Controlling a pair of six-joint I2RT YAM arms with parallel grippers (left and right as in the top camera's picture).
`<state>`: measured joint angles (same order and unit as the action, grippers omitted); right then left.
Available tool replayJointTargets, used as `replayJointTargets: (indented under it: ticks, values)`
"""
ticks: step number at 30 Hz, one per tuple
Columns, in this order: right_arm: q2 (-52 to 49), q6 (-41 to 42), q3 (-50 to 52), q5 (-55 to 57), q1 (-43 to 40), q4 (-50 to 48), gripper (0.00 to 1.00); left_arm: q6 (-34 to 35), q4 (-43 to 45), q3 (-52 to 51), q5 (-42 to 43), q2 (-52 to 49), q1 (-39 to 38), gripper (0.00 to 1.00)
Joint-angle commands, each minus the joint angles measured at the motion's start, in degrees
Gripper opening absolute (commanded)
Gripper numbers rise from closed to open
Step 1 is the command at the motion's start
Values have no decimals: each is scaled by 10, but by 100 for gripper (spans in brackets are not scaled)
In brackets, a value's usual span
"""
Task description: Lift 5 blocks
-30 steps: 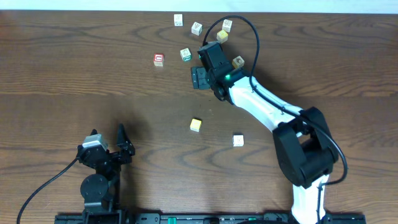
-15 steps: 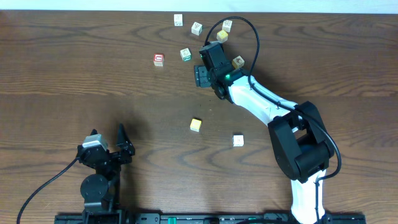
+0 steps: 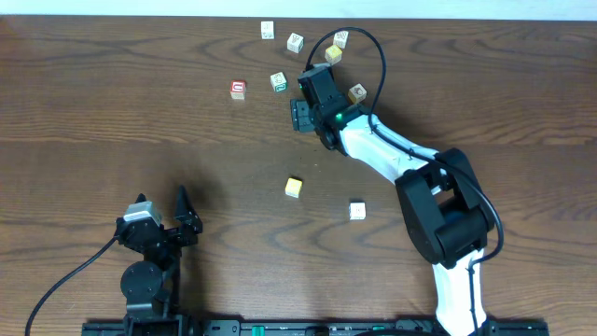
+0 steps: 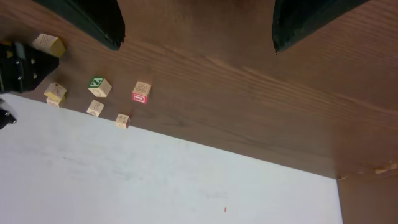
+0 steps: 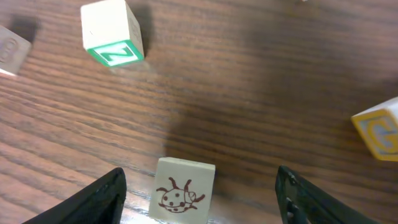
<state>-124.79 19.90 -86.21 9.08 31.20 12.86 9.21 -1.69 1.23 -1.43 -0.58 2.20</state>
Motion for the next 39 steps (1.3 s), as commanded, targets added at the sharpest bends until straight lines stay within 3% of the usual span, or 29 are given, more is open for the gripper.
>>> replayJointTargets:
  ticks: [1,16,30,39]
  values:
    - [-13,9,-11,10,-5,-3,71,3,-24,-10,-7,3,2,76]
    - [-13,90,-11,21,-3,-11,52,3,-24,-10,-7,3,2,76]
    - [-13,62,-11,13,17,-3,58,3,-24,-10,-7,3,3,76]
    - [-13,57,-11,14,18,-2,50,3,-24,-10,-7,3,3,76]
